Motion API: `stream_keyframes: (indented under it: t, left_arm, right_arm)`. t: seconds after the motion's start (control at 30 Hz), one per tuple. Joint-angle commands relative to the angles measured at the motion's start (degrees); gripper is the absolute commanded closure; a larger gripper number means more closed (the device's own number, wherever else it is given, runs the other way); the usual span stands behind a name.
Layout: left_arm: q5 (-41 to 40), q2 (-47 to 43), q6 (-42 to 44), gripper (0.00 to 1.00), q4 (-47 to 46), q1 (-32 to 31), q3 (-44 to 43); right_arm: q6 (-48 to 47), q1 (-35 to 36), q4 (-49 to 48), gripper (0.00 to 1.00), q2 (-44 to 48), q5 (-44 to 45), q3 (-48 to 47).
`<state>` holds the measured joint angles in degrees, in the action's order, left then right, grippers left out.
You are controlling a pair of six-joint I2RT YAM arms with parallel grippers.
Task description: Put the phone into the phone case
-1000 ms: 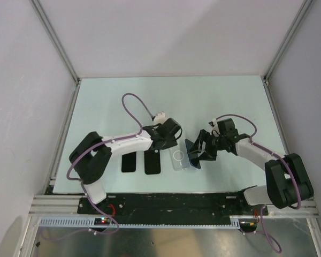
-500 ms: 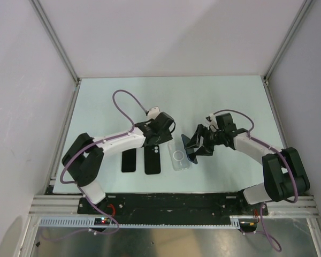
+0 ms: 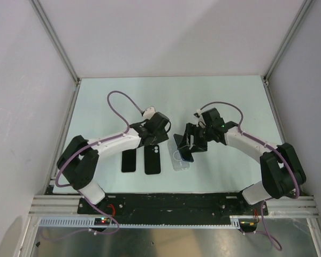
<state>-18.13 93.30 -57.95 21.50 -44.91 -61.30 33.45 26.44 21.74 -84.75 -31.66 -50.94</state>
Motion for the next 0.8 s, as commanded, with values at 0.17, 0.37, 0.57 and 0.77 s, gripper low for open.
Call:
stream_keyframes:
  t: [0.17,0.37,0.57,0.77]
  left_arm:
    - [-0.1,-3.9,0.8,0.58,-1.2,1.1,2.1]
    - [0.1,-5.0,0.9,0.58,-1.2,1.9,3.3]
    - [0.3,-5.5,1.1,0.58,-1.2,2.3,4.0]
    - [0.5,-5.6,1.1,0.58,-1.3,2.4,4.3]
  right_arm:
    - [-5.4,9.0,9.9,0.47,-3.8,19.2,-8.4]
    - [-5.7,13.9,12.2,0.47,-6.3,28.8,-10.7]
    - [-5.4,16.4,12.7,0.47,-8.4,34.4,-12.2]
    - [-4.5,18.3,12.9,0.47,-9.7,37.7,-13.4]
